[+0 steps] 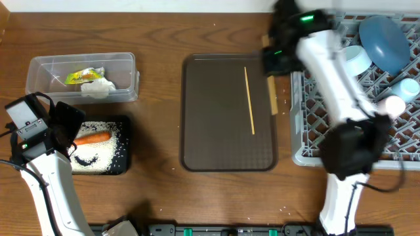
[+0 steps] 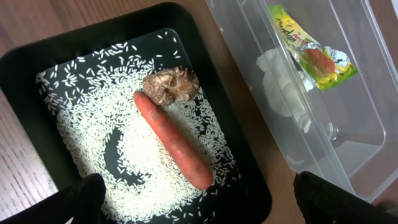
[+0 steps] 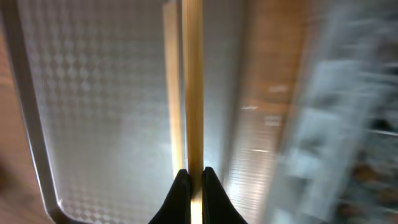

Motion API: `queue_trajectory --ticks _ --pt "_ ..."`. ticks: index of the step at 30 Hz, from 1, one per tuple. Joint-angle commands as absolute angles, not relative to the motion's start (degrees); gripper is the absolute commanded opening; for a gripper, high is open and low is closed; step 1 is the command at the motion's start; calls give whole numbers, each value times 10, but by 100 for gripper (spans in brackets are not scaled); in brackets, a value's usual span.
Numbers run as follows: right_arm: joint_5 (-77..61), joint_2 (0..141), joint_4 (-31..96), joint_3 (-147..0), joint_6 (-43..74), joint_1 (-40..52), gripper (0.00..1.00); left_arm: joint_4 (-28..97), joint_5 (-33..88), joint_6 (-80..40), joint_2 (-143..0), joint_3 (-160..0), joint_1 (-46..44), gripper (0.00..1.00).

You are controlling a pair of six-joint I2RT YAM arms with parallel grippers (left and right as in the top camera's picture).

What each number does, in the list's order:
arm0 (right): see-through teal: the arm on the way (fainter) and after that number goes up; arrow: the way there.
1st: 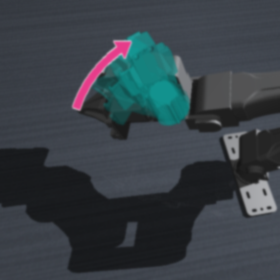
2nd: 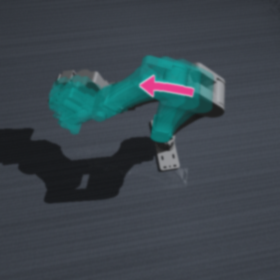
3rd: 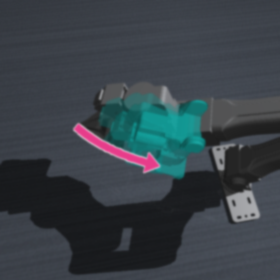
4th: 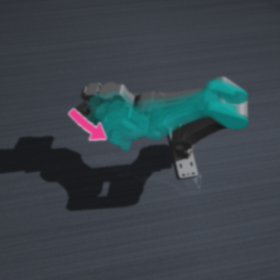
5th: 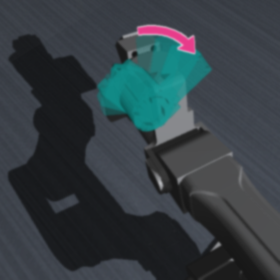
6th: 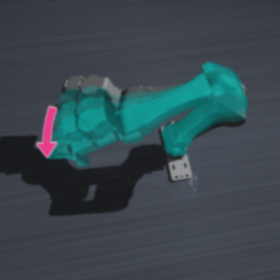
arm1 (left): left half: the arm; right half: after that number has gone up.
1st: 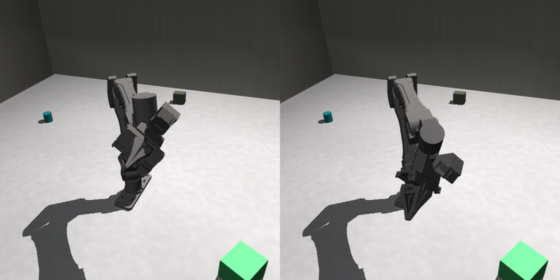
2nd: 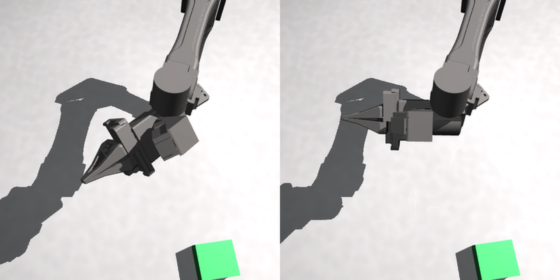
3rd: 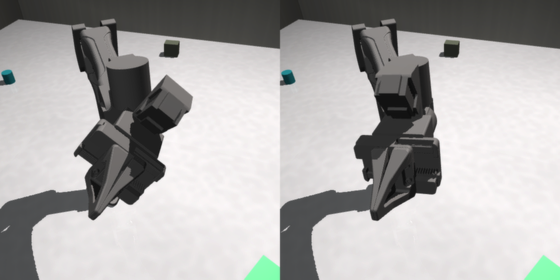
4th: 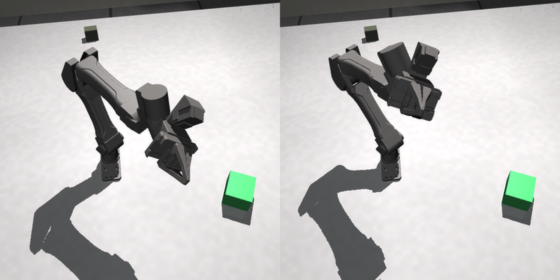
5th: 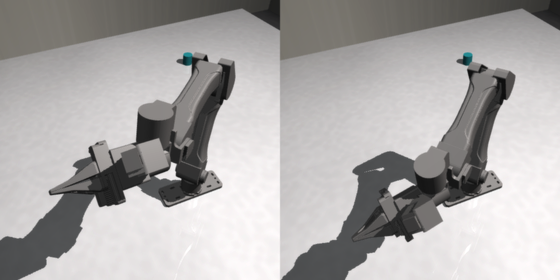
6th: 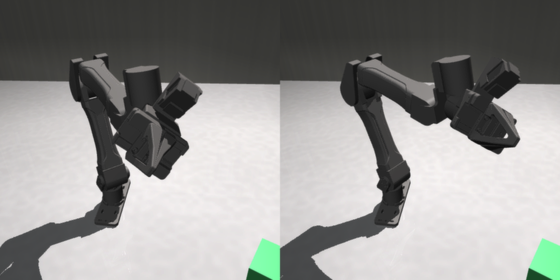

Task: Sort waste into correct bins and load items into the dishwasher rack
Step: 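Carry the chopstick to the rack and insert it upright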

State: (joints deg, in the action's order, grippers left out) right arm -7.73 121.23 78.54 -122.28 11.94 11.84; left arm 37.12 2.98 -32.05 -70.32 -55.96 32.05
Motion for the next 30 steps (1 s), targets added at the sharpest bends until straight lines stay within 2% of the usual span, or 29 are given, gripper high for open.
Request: queue_trajectory --ticks 1,9,13,30 --pt "-80 1188 791 -1233 70 55 1 373 23 -313 -698 -565 322 98" --pt "-100 1199 763 -1226 31 -31 1 373 23 -313 -698 -565 322 98" --pt "-116 1207 732 -1226 -19 -33 1 373 23 -313 -698 -565 322 98" --pt "-121 1265 654 -1225 13 -23 3 373 23 -313 -698 -565 322 98"
